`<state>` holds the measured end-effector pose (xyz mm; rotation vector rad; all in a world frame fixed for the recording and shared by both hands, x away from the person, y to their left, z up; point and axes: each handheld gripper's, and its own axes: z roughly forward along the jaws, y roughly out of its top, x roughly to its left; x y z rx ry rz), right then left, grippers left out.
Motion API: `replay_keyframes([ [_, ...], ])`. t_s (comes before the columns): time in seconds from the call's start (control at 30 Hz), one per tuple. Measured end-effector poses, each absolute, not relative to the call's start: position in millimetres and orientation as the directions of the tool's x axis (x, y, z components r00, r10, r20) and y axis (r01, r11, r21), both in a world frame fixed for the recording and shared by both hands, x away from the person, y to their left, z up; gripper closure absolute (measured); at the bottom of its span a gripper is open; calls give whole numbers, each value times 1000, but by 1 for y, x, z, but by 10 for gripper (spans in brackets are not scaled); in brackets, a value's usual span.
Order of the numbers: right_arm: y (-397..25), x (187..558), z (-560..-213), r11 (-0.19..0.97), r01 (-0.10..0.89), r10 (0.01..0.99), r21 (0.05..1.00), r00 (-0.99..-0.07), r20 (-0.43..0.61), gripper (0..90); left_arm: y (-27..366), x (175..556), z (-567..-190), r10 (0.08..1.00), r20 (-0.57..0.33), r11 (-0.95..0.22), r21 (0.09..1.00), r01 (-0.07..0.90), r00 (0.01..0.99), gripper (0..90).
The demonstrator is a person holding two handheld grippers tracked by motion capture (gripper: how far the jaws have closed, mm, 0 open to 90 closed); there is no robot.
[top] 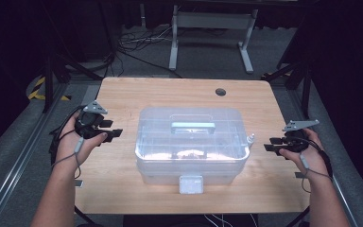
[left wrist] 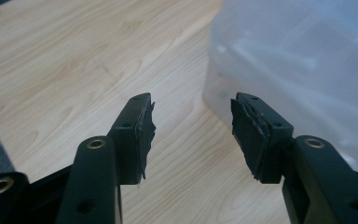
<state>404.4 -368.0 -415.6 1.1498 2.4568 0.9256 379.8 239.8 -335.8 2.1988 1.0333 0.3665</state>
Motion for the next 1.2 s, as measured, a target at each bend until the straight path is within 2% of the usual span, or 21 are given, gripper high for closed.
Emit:
replay_keyframes([
  [0.13,-371,403,-417,433,604,758,670,-646,92,601,231,377,-322,721,-38,-482,690,540,691,486],
  [0.33,-371,403,-418,436,583,751,686,-655,79,596,214,378,-300,677,-38,-510,696,505,735,475],
  [0.43,-372,403,-418,421,641,778,642,-619,108,596,207,380,-292,650,-24,-530,702,476,760,481],
  [0.6,-373,402,-419,433,654,782,621,-615,103,624,197,380,-287,613,-21,-543,715,440,790,487],
  [0.9,-371,403,-420,432,657,777,617,-619,114,626,175,379,-278,520,-60,-554,735,390,852,479],
  [1.2,-371,403,-421,427,660,777,618,-617,122,622,148,381,-274,434,-50,-584,745,323,900,441],
])
